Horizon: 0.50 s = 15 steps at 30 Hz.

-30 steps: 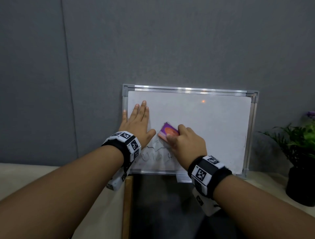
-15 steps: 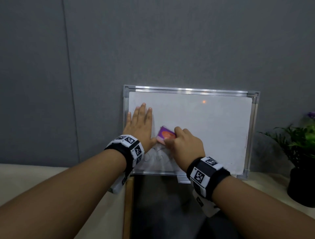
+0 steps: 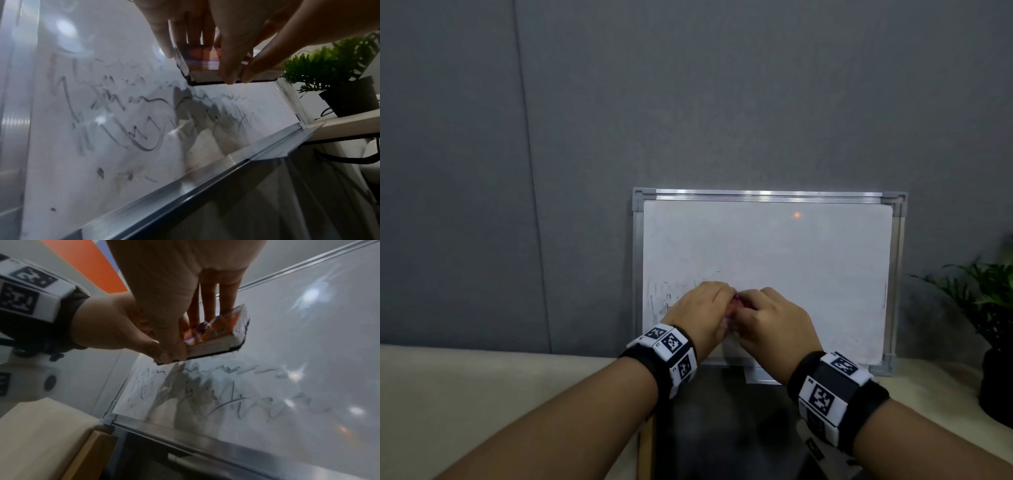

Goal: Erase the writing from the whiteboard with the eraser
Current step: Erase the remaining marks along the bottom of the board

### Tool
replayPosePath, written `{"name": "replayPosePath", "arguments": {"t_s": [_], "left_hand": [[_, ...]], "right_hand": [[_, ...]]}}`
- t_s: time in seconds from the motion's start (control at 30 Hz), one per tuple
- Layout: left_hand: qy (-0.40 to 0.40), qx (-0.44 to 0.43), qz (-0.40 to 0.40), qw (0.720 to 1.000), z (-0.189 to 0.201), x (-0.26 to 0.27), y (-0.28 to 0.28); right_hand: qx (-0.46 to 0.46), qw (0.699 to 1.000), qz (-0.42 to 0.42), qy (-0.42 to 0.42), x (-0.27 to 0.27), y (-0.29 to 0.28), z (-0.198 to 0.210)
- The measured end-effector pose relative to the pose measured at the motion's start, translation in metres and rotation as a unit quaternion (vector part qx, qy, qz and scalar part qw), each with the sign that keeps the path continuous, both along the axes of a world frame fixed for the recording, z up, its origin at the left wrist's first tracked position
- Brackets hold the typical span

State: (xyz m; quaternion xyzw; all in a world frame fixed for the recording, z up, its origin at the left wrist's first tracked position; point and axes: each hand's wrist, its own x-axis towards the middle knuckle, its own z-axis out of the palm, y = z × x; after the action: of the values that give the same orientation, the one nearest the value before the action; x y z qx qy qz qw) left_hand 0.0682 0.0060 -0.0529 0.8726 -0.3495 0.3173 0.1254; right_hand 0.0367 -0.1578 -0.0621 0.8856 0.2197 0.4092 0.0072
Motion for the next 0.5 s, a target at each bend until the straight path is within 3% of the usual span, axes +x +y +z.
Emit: {"name": "replayPosePath", "arguments": {"t_s": [0.27, 0.5], "left_hand": [[-0.046, 0.066, 0.101, 0.992, 0.006, 0.003, 0.017], [-0.057, 0.054, 0.148, 0.986, 0.023, 0.013, 0.042]], "right_hand": [[0.070, 0.997, 0.013, 0.006, -0.043, -0.017, -0.002], [0.108, 0.993, 0.050, -0.022, -0.097, -0.043, -0.056]]}}
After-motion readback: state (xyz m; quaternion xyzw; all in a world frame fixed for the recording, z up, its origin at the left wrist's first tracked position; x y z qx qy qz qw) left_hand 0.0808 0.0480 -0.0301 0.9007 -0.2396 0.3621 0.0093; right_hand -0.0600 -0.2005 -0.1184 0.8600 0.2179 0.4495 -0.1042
